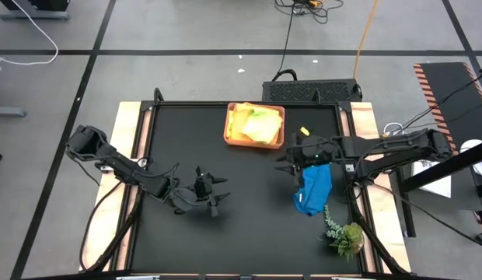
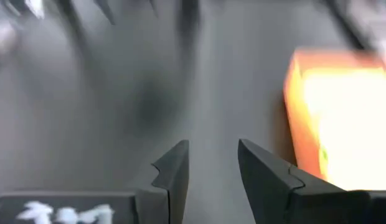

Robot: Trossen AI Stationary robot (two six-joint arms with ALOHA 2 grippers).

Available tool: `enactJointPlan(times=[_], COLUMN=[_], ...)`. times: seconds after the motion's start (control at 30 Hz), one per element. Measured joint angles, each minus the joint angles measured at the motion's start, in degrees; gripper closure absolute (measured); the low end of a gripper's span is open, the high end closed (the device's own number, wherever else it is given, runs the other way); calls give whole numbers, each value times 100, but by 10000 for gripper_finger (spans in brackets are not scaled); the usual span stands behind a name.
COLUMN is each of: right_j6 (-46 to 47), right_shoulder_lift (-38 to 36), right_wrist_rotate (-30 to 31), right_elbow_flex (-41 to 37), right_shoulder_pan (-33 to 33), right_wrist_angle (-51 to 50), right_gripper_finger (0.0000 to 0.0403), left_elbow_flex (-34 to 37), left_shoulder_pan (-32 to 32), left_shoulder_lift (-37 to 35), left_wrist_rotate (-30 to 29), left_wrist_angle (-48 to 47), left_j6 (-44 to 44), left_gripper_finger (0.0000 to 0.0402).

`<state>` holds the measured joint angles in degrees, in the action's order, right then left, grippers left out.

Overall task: Fold microfiber towels
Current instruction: Fold the blue towel

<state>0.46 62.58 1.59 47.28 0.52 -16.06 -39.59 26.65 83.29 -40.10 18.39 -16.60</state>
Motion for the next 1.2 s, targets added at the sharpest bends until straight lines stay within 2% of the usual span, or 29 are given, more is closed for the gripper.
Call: enactJointPlan(times=[0.23, 0.37, 0.63, 0.8, 0.87, 1.03, 1.2], right_j6=[1502, 1994, 2655, 2598, 2527, 2148, 1750], right_shoulder_lift=[1, 4, 306, 714, 931, 1302, 1238], right_wrist_rotate=[134, -213, -629, -1641, -1875, -1856, -1834], right_elbow_flex=[58, -278, -1217, -1683, -1746, -1761, -1757], right_shoulder_pan=[-95, -93, -467, -687, -688, -670, -665], right_wrist_angle=[-2785, -3153, -2905, -2029, -1827, -1053, -12], right_gripper_finger=[275, 269, 236, 233, 240, 283, 372], left_elbow_flex=[0, 0, 0, 0, 0, 0, 0], left_shoulder_pan=[-2, -39, -37, -37, -37, -37, -37], left_shoulder_lift=[0, 0, 0, 0, 0, 0, 0], left_wrist_rotate=[2, 22, 166, 168, 168, 168, 168], left_wrist_angle=[-14, -13, -19, -28, -28, -32, -35], left_j6=[209, 347, 431, 428, 427, 424, 424], left_gripper_finger=[176, 176, 176, 176, 176, 176, 176])
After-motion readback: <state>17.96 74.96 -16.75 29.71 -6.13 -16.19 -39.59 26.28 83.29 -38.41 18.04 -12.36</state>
